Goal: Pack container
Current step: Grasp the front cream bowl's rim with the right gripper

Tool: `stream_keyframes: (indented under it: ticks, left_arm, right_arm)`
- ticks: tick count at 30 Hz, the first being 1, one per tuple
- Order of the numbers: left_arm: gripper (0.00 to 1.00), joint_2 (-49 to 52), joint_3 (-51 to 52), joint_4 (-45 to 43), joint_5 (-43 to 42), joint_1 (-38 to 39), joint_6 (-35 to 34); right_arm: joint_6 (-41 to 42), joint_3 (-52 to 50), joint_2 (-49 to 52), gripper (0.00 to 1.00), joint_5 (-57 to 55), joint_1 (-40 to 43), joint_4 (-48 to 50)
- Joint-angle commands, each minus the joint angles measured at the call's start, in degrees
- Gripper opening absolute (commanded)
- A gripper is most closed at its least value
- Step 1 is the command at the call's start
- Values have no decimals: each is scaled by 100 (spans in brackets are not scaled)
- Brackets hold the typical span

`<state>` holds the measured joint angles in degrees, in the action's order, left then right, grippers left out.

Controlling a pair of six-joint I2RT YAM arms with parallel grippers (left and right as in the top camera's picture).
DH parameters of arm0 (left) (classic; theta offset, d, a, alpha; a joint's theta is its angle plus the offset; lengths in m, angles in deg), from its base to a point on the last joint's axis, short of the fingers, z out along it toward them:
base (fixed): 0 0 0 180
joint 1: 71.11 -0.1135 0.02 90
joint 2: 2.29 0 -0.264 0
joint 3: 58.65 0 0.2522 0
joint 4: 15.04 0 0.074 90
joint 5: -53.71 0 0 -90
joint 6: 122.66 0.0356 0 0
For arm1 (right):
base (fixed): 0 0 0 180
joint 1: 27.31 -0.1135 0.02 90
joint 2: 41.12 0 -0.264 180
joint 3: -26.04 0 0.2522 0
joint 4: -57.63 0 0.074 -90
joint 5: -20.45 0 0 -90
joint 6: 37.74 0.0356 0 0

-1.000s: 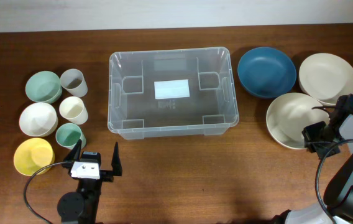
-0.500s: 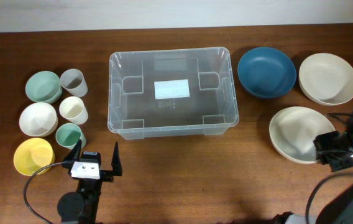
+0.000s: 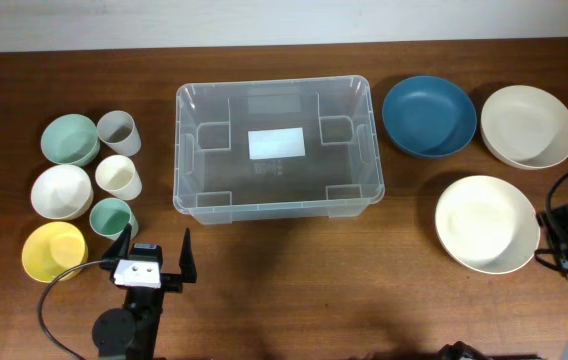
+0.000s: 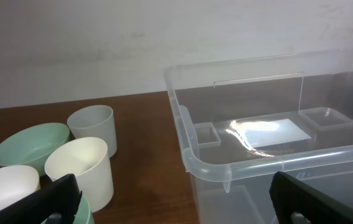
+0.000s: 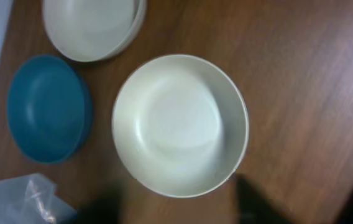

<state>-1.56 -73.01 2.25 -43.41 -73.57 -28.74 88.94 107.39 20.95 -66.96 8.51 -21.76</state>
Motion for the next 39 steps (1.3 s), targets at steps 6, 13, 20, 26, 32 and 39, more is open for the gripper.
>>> stream_keyframes:
  ticks: [6,13,20,26,32,39]
  left_arm:
    - [99,-44,9,39,-44,-44,92]
    - [99,-44,9,39,-44,-44,92]
    - [99,-44,9,39,-44,-44,92]
    - [99,-44,7,39,-44,-44,92]
    - [99,-44,7,39,-44,-44,92]
    - [99,-44,7,39,-44,-44,92]
  right_arm:
    - [-63,-1480,1023,67,-195,26,898]
    - [-15,-1917,2162,66,-153,26,1703]
    - [22,-1917,2879,65,-155,26,2116]
    - [20,-1941,3259,45,-164,26,2424]
    - [22,-1943,3410,4,-170,26,2658]
    - [-79,-1943,3407,4,348,170,2627]
